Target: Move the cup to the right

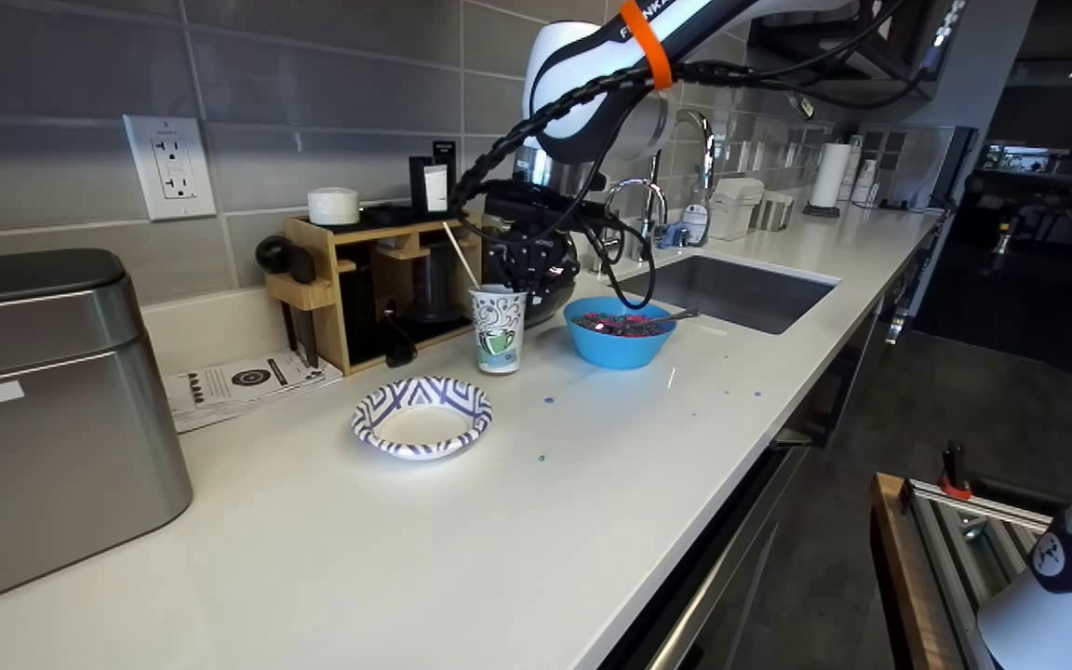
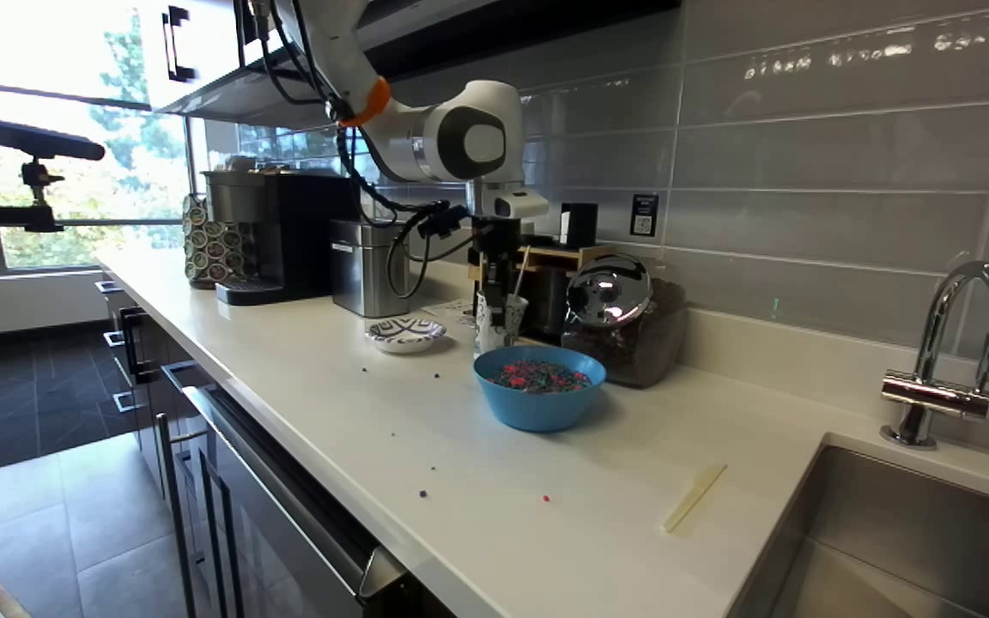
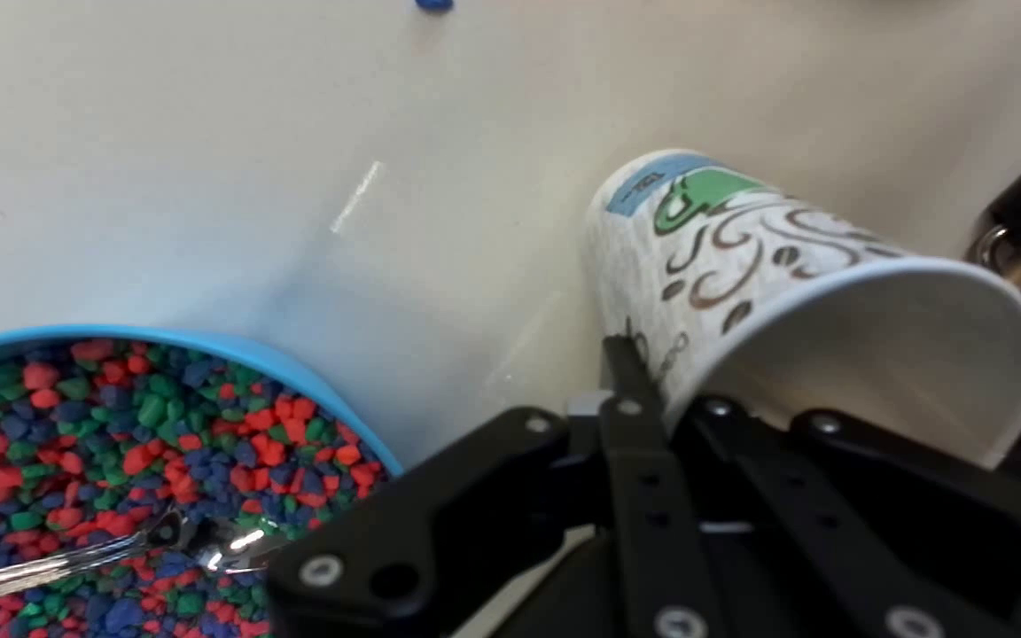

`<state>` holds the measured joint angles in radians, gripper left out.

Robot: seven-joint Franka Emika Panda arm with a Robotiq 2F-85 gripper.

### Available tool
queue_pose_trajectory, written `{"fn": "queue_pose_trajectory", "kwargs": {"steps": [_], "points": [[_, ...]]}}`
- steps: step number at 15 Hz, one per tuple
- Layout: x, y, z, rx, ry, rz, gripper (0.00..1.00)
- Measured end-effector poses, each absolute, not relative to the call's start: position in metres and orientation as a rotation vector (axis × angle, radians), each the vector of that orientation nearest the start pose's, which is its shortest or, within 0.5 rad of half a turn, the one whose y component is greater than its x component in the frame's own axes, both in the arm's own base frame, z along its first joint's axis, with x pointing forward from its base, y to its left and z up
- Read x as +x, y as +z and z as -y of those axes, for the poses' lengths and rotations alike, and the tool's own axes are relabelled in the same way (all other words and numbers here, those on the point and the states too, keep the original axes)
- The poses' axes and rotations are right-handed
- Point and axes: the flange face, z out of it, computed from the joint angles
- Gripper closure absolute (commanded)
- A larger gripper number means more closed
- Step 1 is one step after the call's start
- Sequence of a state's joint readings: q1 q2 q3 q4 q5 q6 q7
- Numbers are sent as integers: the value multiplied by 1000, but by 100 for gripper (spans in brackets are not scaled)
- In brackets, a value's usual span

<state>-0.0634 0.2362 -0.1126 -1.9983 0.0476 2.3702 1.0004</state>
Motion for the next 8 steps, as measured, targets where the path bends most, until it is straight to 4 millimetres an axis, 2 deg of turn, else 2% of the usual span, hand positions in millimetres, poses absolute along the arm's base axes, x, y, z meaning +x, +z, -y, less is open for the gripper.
{"fn": "queue_pose_trajectory", "kwargs": {"steps": [5, 8], "points": [[598, 360, 107, -2525, -195, -1747, 100], [589, 369, 108, -2516, -205, -1748, 100]]}}
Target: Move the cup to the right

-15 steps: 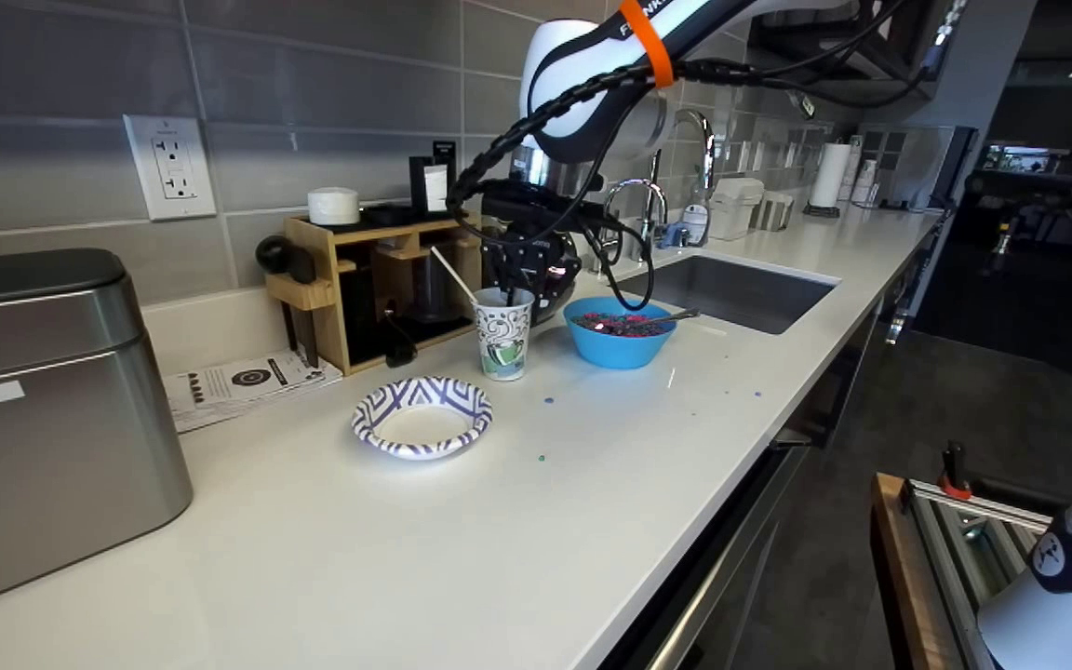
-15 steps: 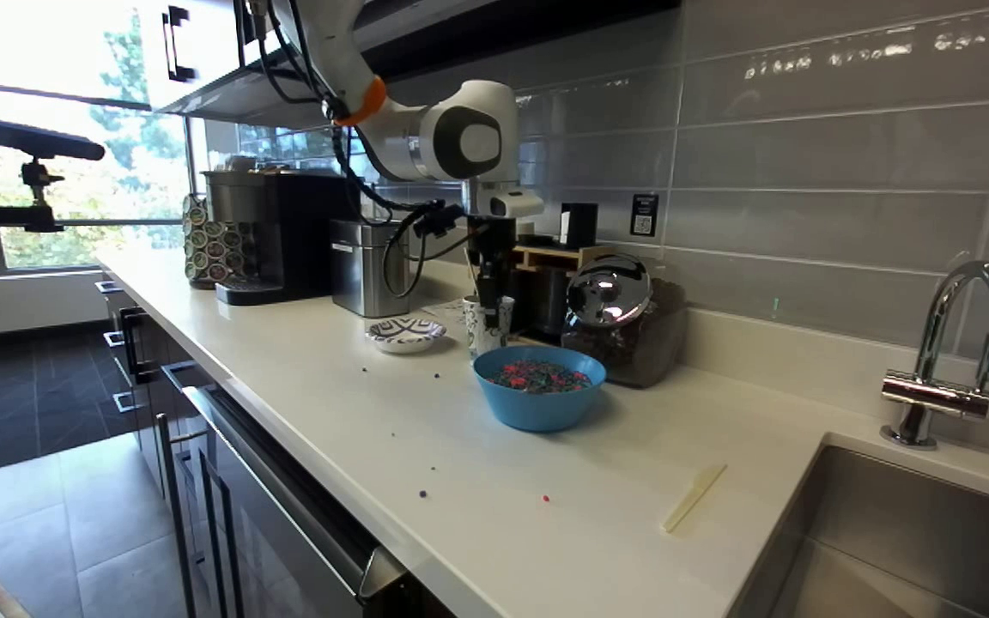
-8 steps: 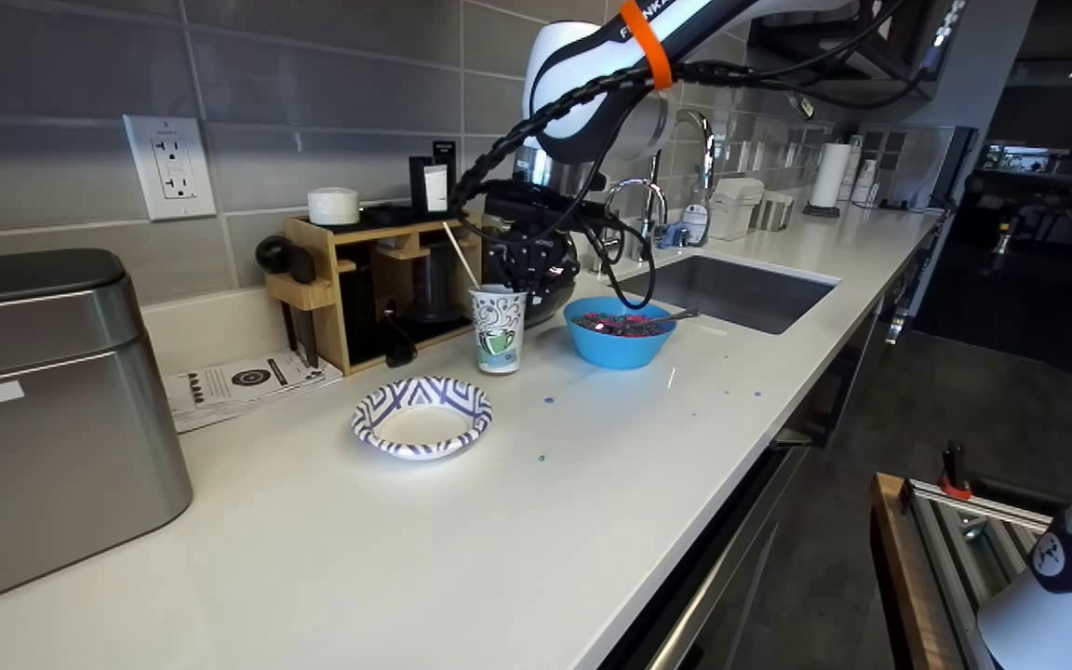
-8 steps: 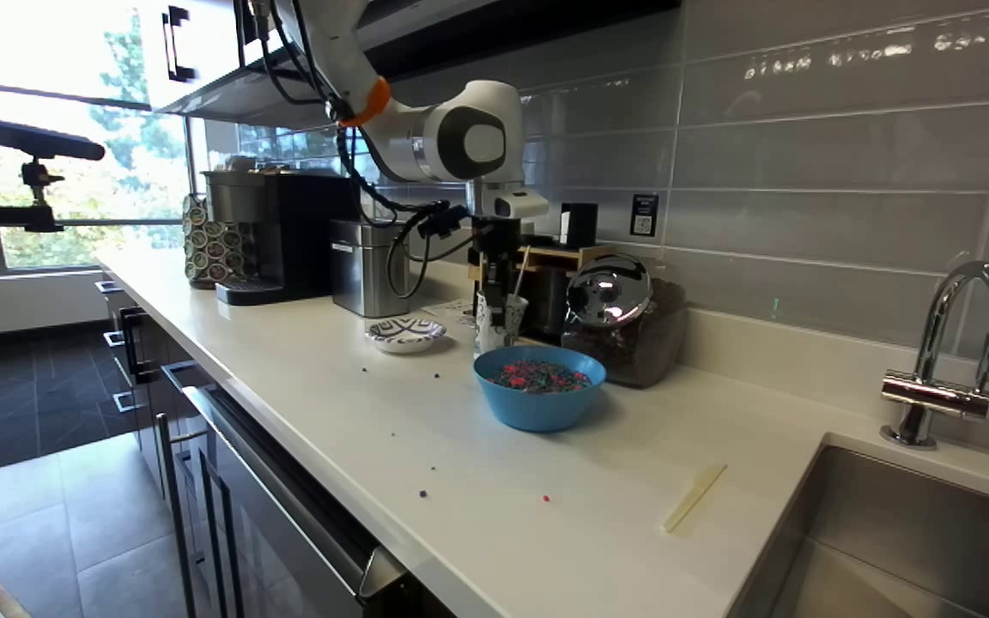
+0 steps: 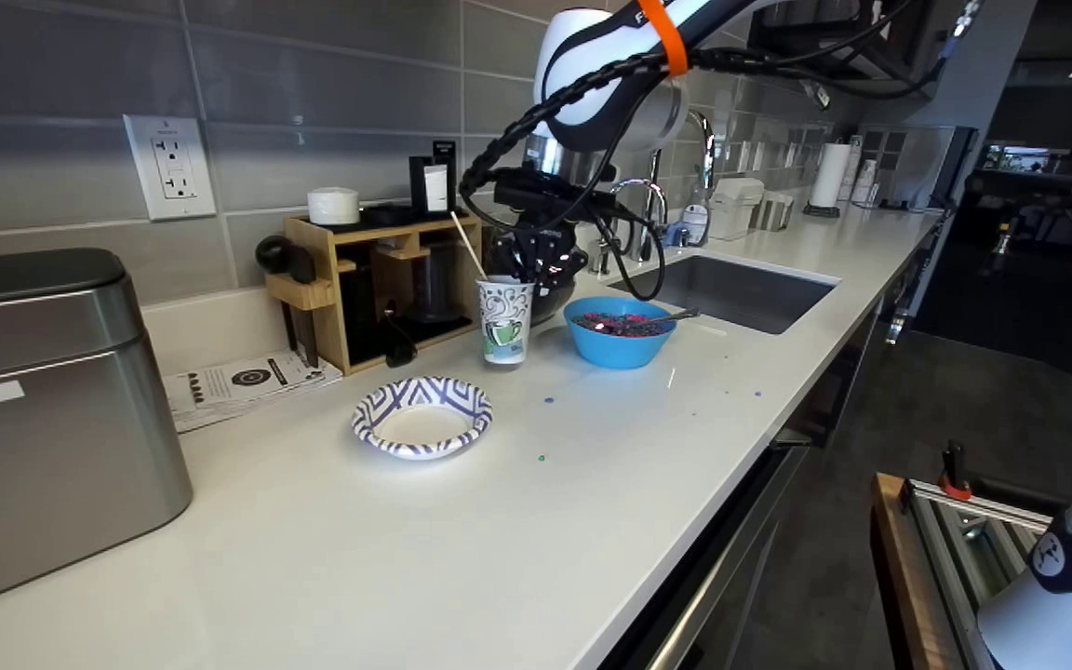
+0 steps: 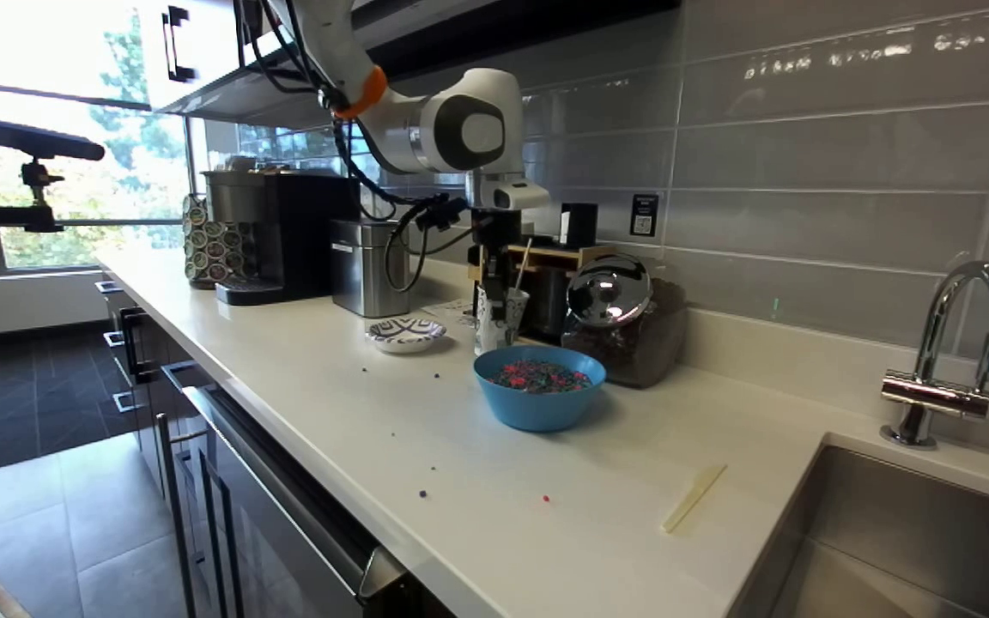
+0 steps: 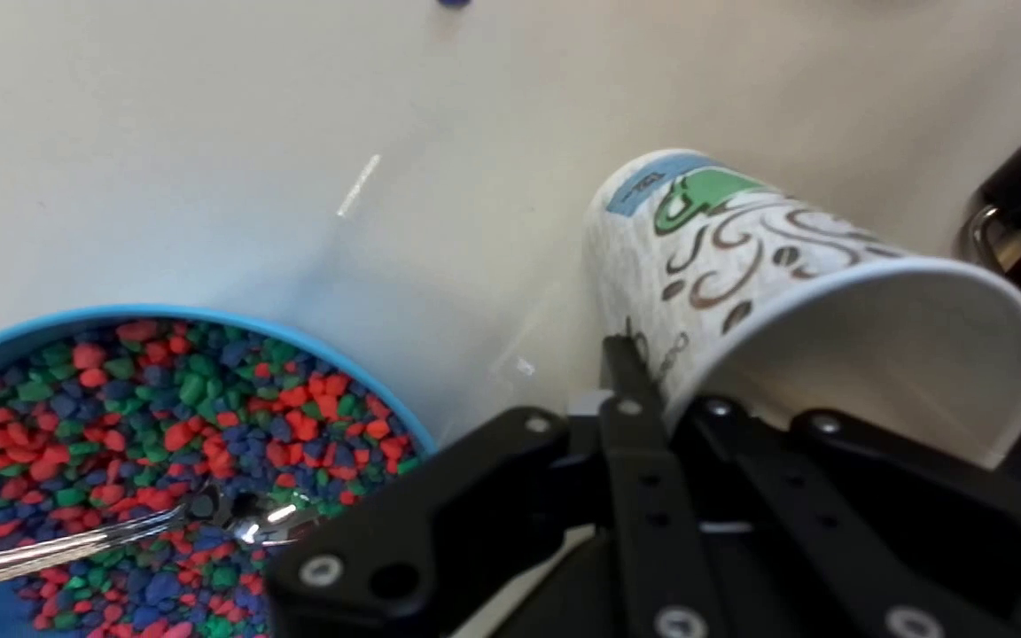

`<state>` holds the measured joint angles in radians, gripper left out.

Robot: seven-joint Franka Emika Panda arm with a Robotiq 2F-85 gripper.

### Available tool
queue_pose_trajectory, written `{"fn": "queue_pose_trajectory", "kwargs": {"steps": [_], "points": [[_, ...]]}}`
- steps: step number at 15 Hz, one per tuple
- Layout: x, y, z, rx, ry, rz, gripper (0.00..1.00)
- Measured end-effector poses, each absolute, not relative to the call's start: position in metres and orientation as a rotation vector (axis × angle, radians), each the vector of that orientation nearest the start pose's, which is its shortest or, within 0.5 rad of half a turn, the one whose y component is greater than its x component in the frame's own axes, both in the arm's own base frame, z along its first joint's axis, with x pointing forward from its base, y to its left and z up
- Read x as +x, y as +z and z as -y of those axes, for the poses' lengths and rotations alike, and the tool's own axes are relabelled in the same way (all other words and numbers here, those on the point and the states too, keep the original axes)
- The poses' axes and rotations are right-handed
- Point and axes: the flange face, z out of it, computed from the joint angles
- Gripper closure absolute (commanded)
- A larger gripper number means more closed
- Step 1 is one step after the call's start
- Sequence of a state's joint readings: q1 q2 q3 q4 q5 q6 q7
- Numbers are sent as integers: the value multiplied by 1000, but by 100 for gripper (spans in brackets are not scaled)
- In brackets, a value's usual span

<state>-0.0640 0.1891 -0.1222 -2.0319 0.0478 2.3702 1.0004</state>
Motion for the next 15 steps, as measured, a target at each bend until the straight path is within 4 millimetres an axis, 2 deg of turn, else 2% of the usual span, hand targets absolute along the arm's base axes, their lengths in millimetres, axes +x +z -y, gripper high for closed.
{"fn": "queue_pose_trajectory", "kwargs": {"steps": [3, 9, 12, 15], "points": [[569, 382, 107, -2500, -210, -1750, 100], [517, 408, 98, -2411, -218, -1820, 100], [489, 423, 90, -2323, -251, -1930, 100], [462, 435, 92, -2193, -288, -2107, 100]]}}
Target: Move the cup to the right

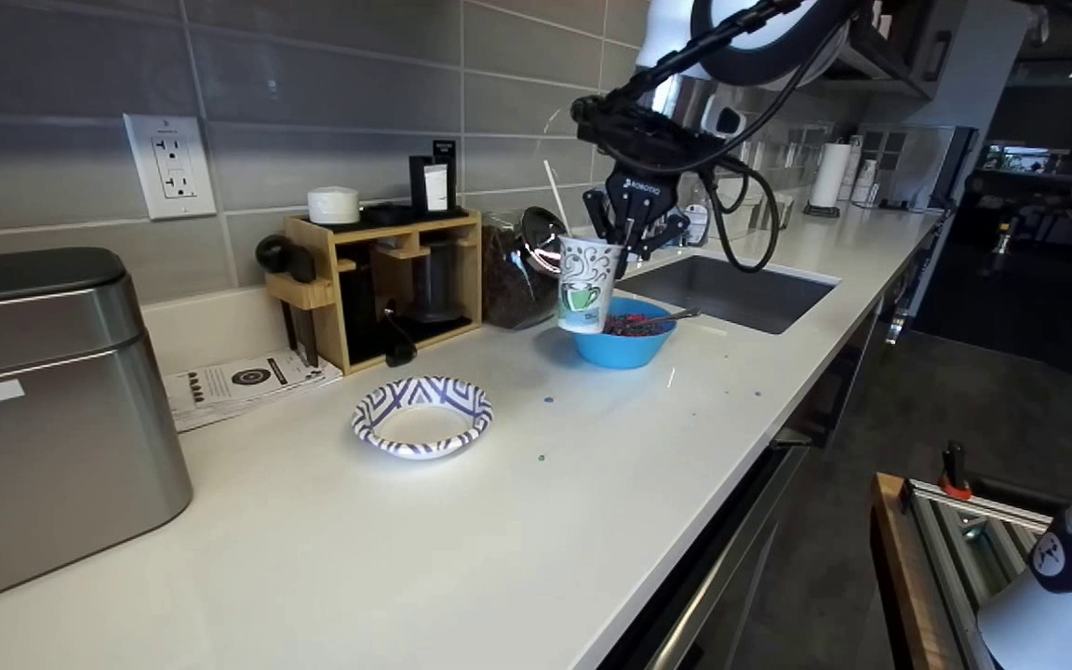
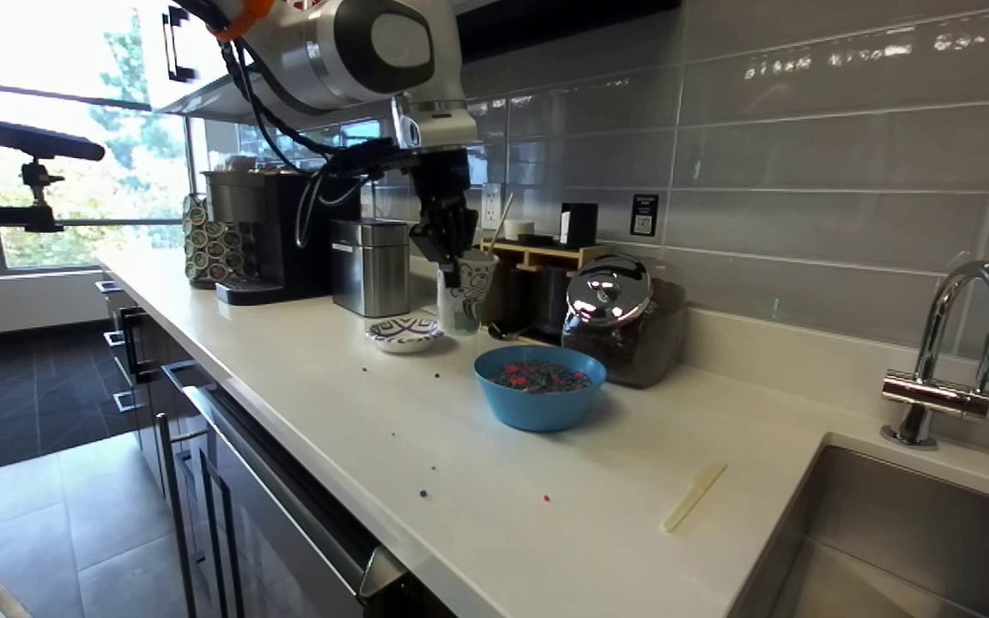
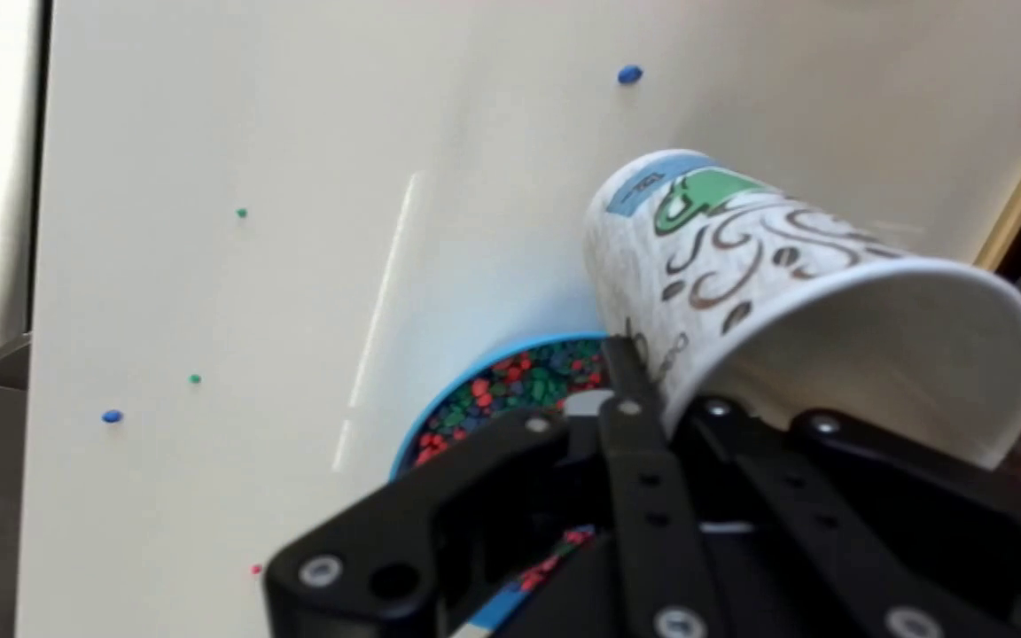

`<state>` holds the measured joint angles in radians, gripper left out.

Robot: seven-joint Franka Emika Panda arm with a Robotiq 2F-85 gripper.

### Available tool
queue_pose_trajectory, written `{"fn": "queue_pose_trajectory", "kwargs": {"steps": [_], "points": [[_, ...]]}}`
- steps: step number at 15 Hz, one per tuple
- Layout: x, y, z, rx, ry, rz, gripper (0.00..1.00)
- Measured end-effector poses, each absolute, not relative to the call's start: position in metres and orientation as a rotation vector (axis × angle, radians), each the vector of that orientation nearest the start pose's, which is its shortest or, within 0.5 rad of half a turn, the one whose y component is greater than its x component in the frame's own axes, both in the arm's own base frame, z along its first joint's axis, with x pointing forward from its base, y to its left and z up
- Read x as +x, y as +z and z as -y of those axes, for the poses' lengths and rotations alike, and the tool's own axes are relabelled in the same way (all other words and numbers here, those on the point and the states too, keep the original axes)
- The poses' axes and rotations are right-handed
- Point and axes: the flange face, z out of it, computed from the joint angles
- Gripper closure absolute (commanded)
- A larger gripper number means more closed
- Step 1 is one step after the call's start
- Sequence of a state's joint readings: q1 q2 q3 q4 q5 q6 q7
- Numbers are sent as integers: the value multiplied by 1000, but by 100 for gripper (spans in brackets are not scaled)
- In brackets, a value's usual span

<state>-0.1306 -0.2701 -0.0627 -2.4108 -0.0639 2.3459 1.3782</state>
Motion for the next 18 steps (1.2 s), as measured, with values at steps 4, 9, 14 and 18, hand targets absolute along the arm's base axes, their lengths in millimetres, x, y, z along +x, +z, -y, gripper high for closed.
{"fn": "queue_pose_trajectory", "kwargs": {"steps": [4, 9, 14, 18], "points": [[431, 440, 114, -2001, -318, -2356, 100], [398, 443, 156, -1742, -378, -2645, 100], [387, 446, 168, -1661, -408, -2704, 100], [391, 450, 175, -1628, -437, -2727, 100]]}}
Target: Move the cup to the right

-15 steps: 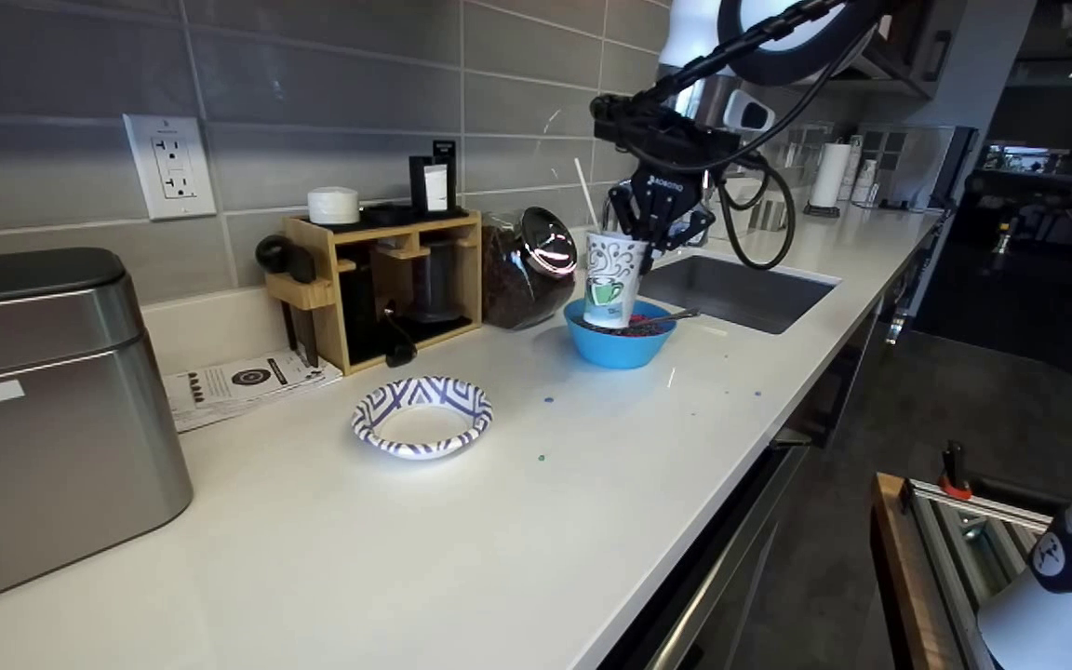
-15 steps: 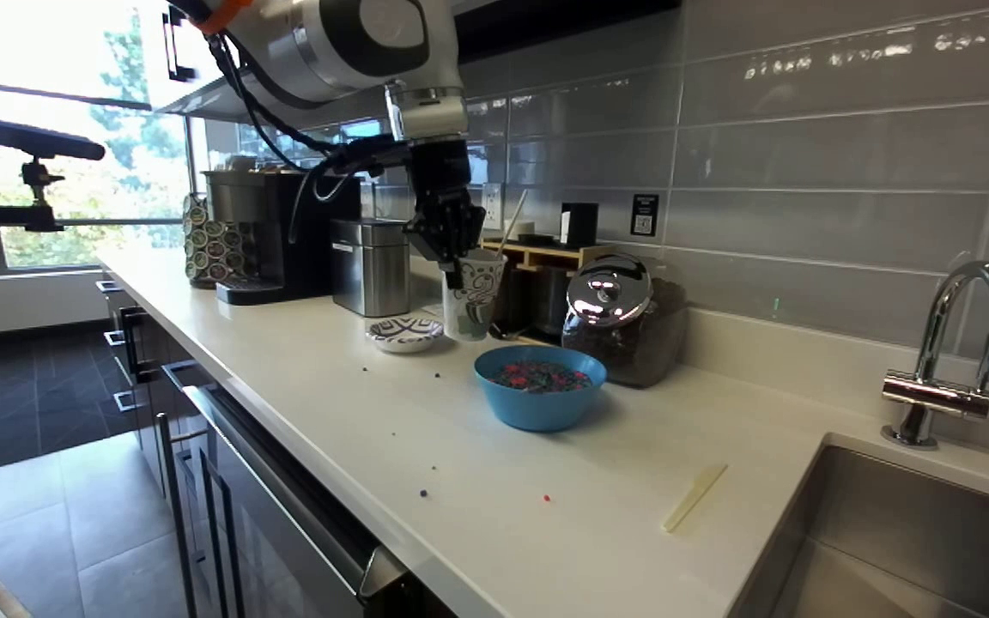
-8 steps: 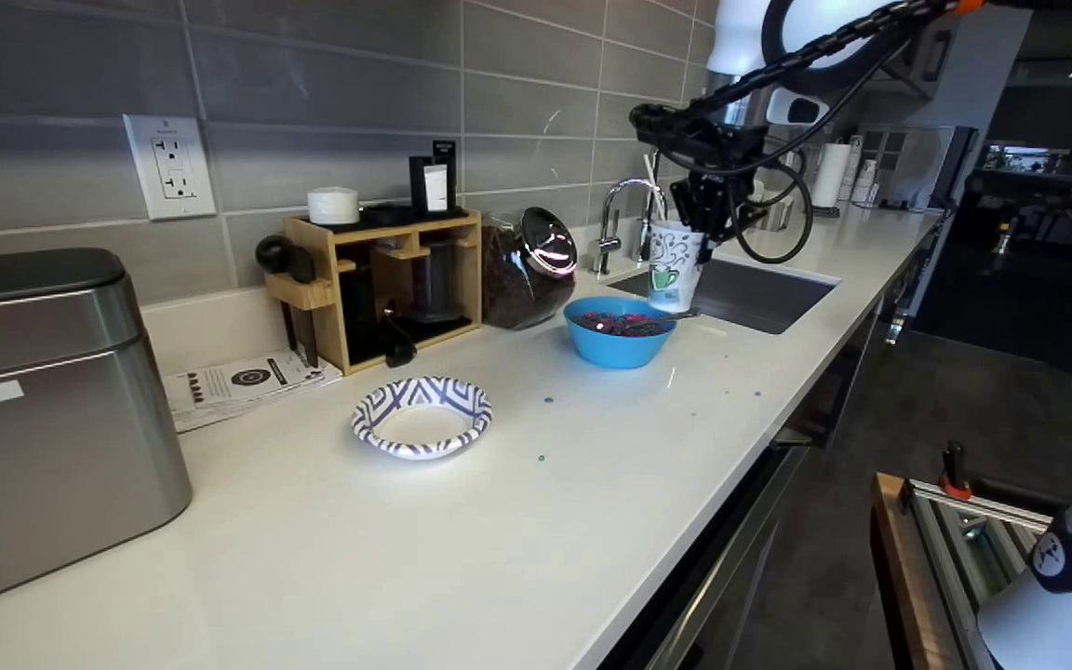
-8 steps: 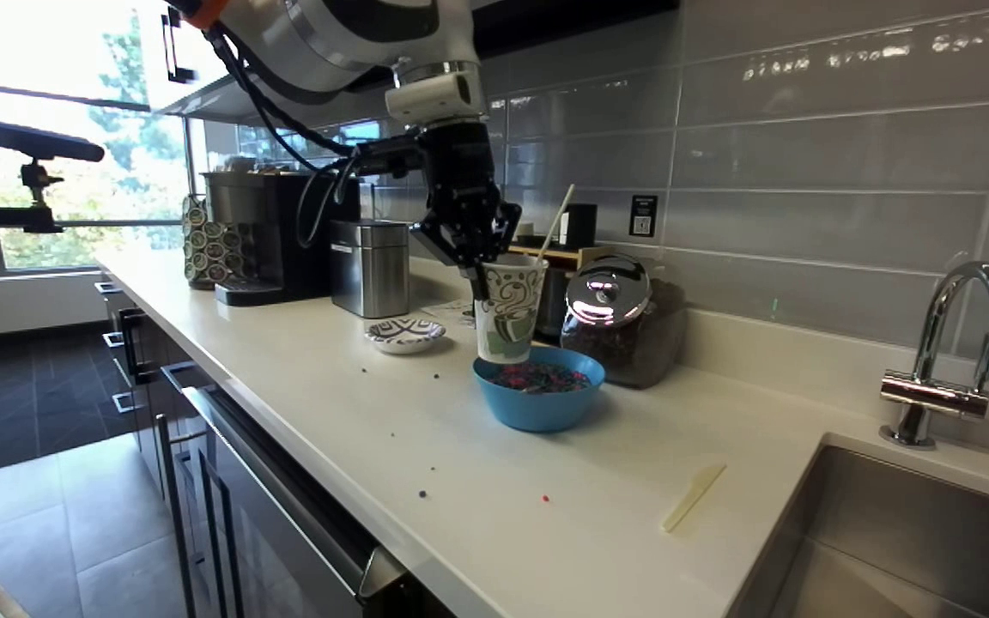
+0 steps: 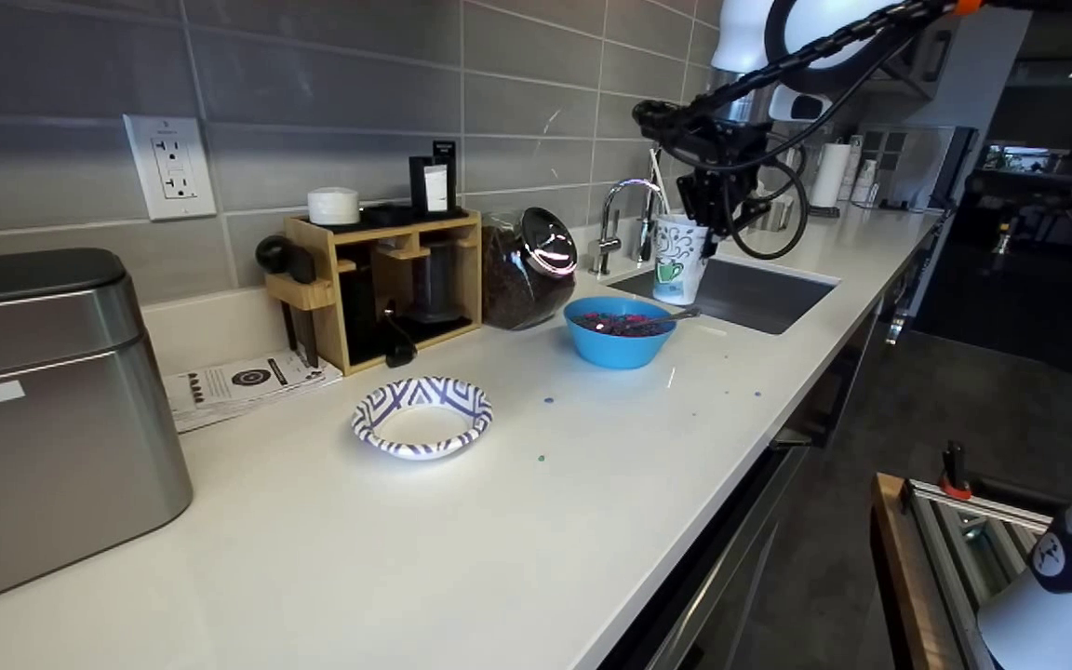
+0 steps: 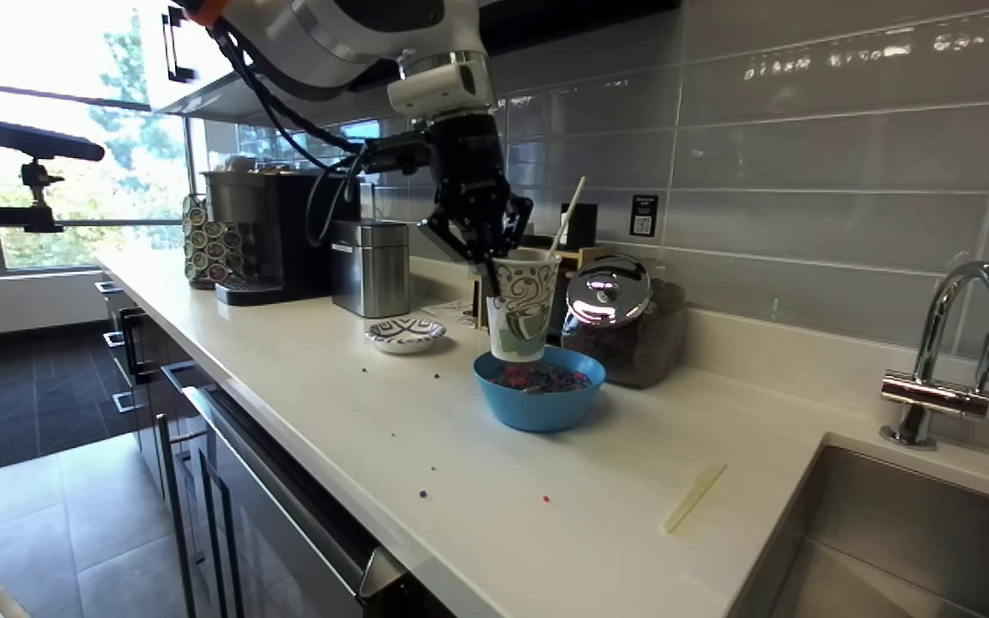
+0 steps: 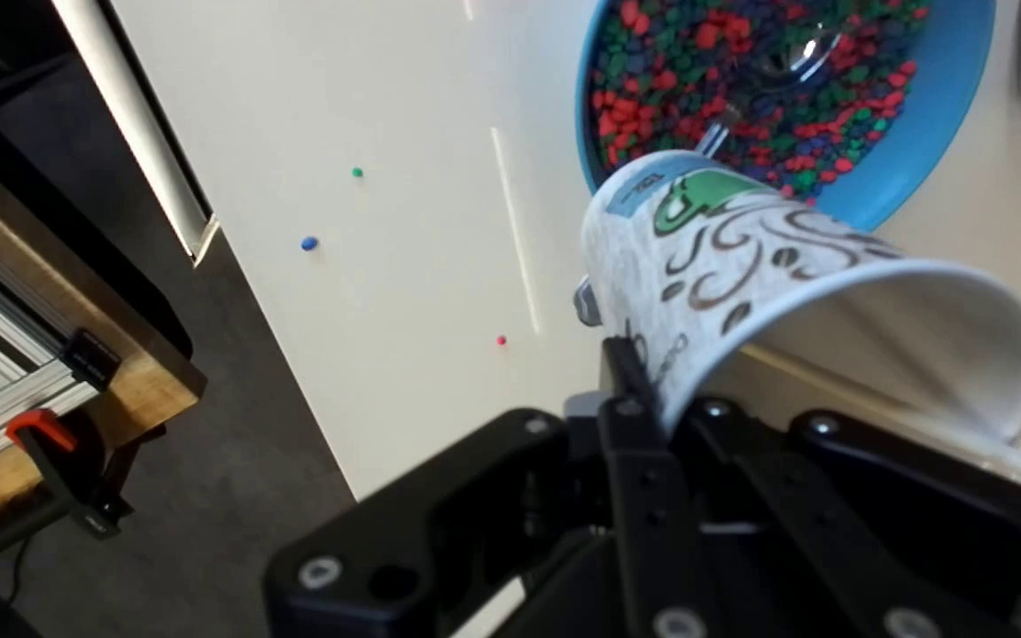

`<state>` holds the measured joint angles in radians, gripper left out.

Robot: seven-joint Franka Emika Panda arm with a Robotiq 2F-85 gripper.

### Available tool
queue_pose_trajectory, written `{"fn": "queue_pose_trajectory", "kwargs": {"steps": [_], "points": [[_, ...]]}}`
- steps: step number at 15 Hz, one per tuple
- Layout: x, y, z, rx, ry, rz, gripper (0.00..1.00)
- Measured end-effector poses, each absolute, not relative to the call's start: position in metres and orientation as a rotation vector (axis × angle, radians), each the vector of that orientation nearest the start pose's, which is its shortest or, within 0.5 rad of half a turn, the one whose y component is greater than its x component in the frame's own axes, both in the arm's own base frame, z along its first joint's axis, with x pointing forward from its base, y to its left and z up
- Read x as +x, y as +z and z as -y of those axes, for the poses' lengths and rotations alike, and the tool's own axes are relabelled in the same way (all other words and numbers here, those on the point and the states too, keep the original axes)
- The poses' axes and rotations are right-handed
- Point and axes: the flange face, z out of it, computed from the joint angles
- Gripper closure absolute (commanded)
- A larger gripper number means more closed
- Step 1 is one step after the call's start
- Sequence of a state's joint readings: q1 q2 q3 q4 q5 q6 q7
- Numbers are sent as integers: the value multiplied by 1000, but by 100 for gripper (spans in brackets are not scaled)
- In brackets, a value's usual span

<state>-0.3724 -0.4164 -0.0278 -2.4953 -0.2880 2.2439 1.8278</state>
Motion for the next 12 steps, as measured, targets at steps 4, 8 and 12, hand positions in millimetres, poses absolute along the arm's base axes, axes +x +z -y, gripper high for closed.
{"fn": "queue_pose_trajectory", "kwargs": {"steps": [4, 8, 12], "points": [[397, 464, 217, -1476, -532, -2831, 100], [417, 470, 263, -1371, -539, -2881, 100], [450, 477, 298, -1312, -565, -2888, 100]]}}
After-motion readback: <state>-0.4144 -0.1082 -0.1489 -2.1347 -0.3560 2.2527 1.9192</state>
